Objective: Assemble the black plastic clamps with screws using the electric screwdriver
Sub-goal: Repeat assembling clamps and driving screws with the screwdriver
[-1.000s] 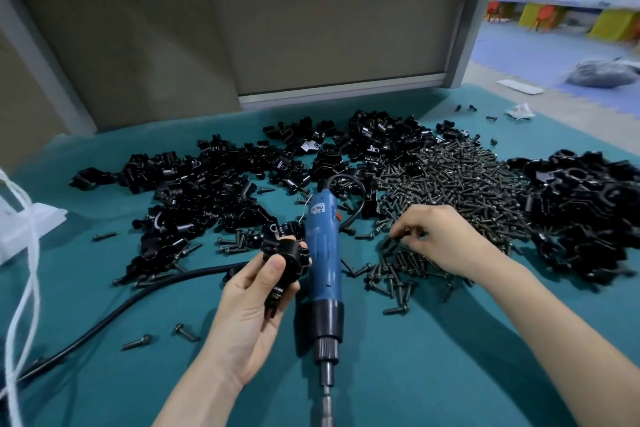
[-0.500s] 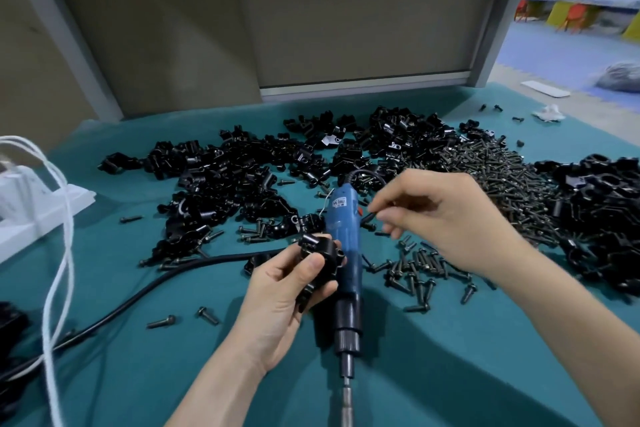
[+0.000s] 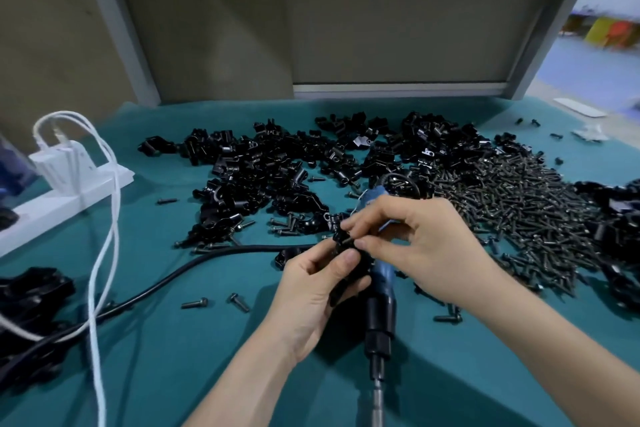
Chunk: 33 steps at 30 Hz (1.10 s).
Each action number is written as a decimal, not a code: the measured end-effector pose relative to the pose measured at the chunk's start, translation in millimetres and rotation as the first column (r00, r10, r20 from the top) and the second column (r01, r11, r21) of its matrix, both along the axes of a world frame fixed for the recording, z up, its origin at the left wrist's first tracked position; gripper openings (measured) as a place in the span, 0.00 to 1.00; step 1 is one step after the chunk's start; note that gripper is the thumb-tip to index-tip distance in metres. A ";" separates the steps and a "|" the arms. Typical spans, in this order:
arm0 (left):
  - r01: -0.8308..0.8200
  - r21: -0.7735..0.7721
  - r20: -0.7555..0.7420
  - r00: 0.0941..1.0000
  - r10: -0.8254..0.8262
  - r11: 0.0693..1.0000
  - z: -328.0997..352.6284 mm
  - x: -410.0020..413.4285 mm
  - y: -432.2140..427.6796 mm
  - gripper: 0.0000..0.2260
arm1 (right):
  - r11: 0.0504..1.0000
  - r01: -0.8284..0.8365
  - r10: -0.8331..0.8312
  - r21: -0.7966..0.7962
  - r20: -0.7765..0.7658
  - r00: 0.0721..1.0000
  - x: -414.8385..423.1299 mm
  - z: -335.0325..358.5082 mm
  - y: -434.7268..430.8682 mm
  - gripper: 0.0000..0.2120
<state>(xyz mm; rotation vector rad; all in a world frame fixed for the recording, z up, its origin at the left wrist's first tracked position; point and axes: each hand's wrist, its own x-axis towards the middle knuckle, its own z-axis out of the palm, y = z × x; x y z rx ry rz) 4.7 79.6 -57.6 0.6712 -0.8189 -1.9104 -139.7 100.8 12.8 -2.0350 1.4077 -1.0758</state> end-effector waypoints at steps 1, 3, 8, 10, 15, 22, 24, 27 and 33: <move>0.000 -0.003 0.002 1.000 0.000 1.000 0.0 -0.2 0.1 0.09 | 1.000 -0.016 0.016 -0.004 -0.011 1.000 -1.1 0.3 -0.5 0.11; 0.010 -0.018 0.003 1.000 -0.010 1.000 0.1 -0.6 0.4 0.09 | 0.999 -0.048 0.048 -0.013 -0.056 0.997 -4.0 3.0 -1.0 0.09; 0.019 -0.032 0.011 1.000 -0.019 0.999 -0.5 -0.9 1.3 0.11 | 0.984 -0.146 0.105 -0.101 -0.332 0.938 -7.4 16.0 -2.1 0.08; 0.018 -0.036 0.015 1.000 -0.017 0.999 -1.3 -1.1 1.1 0.11 | 0.980 -0.172 0.117 -0.102 -0.406 0.906 -6.9 18.5 -4.4 0.07; 0.018 -0.099 0.048 0.999 -0.013 0.995 -2.7 -2.7 1.7 0.12 | 0.986 -0.143 0.100 -0.080 -0.402 0.910 -7.4 16.7 -9.1 0.06; -0.006 -0.159 0.063 0.998 0.016 0.987 -6.8 -2.1 0.4 0.11 | 0.996 -0.035 0.043 0.087 -0.083 0.996 -13.6 6.2 -7.8 0.08; -0.009 -0.185 0.081 0.996 0.024 0.983 -7.0 -2.5 1.2 0.11 | 0.992 -0.038 0.042 0.118 -0.033 0.999 -11.4 4.3 -7.3 0.07; -0.034 -0.204 0.082 0.995 0.052 0.978 -7.3 -2.5 1.6 0.11 | 0.993 -0.016 0.022 0.114 -0.054 0.998 -9.3 1.8 -9.8 0.06; -0.037 -0.245 0.096 0.993 0.063 0.969 -7.5 -2.2 2.5 0.11 | 0.995 0.057 -0.058 0.080 0.011 0.998 -3.2 -9.4 -12.5 0.09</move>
